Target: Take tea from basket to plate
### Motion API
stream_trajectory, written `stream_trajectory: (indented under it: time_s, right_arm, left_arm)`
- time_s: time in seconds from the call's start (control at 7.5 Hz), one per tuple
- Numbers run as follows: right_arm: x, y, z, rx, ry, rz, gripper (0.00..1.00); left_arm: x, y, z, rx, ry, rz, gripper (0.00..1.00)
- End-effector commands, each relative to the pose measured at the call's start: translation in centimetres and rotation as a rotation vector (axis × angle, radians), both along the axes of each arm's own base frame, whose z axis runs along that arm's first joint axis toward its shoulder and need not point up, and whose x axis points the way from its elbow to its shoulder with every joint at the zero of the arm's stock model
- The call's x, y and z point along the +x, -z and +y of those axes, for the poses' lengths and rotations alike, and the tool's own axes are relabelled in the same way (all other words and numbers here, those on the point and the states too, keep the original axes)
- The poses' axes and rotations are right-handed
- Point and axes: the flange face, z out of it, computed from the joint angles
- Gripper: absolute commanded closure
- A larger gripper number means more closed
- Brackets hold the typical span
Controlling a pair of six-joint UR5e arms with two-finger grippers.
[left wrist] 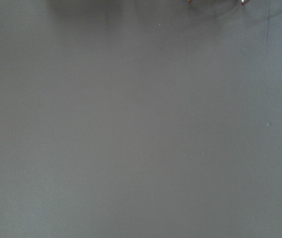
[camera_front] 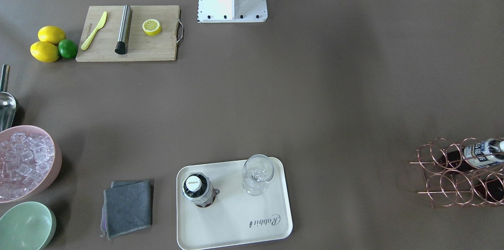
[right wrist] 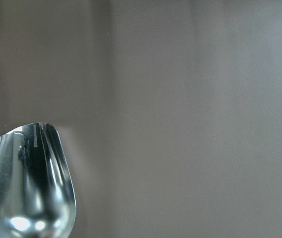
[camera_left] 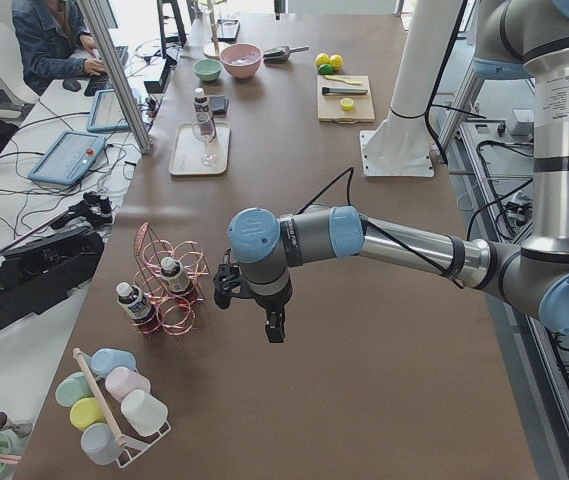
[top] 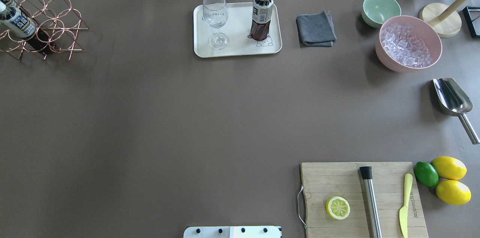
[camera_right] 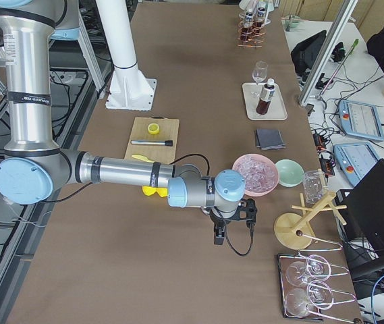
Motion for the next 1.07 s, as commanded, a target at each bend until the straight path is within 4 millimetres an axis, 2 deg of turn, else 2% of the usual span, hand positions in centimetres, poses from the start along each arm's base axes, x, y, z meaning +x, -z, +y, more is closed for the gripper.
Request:
stream_trajectory:
  time_s: [0.0,0.53,0.93]
  right_arm:
    - [0.2,0.2,0.1,0.002,-0.005,-0.005,0.0]
    - [0.3,-0.4,0.2,-0.01,-0.007,0.0,0.0]
    - [0.4,-0.8,0.3,-0.016,-0.008,0.001,0.0]
  left_arm:
    - [2.1,-0.1,-0.8,0.007,-0.05,0.001,0.02]
    - [2.1,-0.1,-0.8,0.011,-0.053,0.002,0.02]
    - [2.2,-1.4,-1.6,0.026,-0.055,0.003,0.01]
